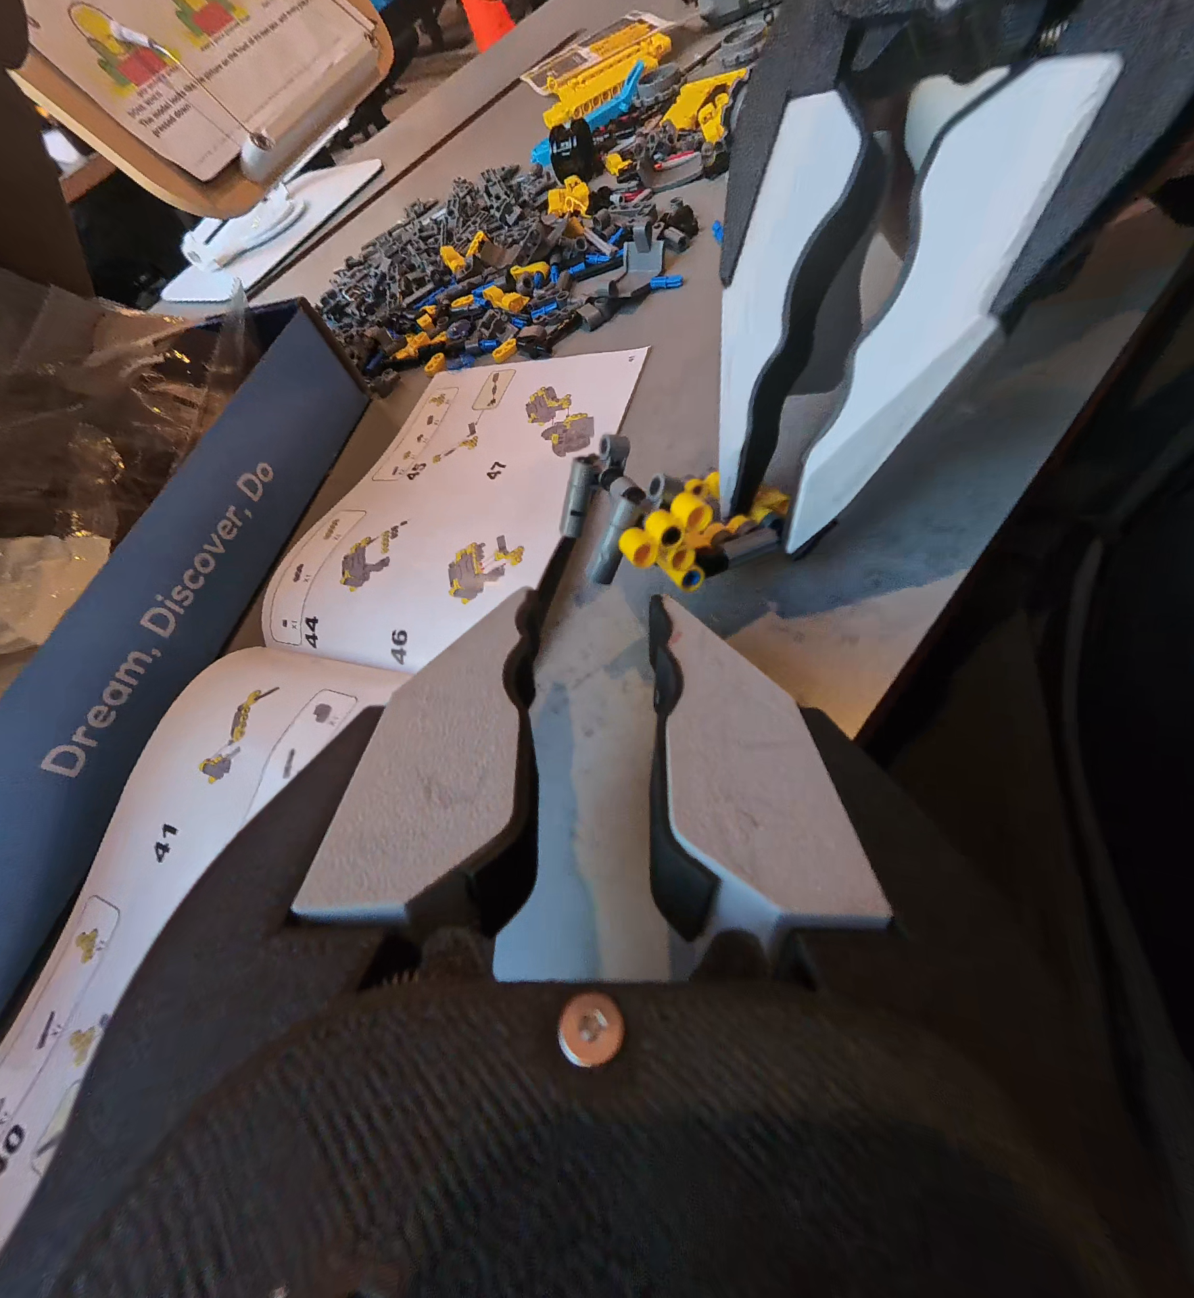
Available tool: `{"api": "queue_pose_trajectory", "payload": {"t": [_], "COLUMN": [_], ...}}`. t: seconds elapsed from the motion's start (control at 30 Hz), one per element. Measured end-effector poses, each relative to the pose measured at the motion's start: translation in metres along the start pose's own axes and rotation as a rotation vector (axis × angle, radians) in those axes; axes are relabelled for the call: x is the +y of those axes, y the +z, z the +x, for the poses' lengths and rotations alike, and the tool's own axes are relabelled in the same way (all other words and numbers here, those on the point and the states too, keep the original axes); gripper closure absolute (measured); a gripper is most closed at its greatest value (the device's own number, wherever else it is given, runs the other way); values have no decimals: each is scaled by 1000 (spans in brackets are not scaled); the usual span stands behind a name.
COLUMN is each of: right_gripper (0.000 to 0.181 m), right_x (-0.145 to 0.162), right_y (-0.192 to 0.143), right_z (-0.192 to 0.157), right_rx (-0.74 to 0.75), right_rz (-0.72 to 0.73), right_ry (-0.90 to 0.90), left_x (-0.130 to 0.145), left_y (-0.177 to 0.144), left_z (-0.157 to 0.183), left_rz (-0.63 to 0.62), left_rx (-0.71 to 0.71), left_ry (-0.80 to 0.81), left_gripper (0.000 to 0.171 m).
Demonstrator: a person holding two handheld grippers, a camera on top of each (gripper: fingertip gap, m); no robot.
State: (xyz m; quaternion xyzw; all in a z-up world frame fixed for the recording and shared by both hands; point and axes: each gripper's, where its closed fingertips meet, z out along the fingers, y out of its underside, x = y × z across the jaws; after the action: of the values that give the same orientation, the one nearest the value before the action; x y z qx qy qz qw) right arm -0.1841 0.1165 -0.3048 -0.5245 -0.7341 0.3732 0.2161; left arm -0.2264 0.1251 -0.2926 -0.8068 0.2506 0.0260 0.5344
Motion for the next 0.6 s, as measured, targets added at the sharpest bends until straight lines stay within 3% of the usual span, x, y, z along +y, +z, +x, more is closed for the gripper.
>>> {"api": "queue_pose_trajectory", "payload": {"t": [0.1,0.3,0.43,0.6], "right_gripper": [167,167,166,166], "right_x": [-8,-24,-33,-51], "right_y": [-11,-37,-52,-75], "right_z": [1,-5,-5,-13], "right_rx": [-66,-299,-381,-516], "right_rz": [76,247,310,428], "right_ry": [89,293,348,405], "left_x": [-5,-37,-50,-30], "left_y": [1,-7,-8,3], "left_z": [-4,-16,-2,-9], "left_rz": [3,70,100,-24], "left_rx": [-45,-227,-263,-310], "left_ry": [29,188,278,85], "left_gripper": [141,114,118,105]}}
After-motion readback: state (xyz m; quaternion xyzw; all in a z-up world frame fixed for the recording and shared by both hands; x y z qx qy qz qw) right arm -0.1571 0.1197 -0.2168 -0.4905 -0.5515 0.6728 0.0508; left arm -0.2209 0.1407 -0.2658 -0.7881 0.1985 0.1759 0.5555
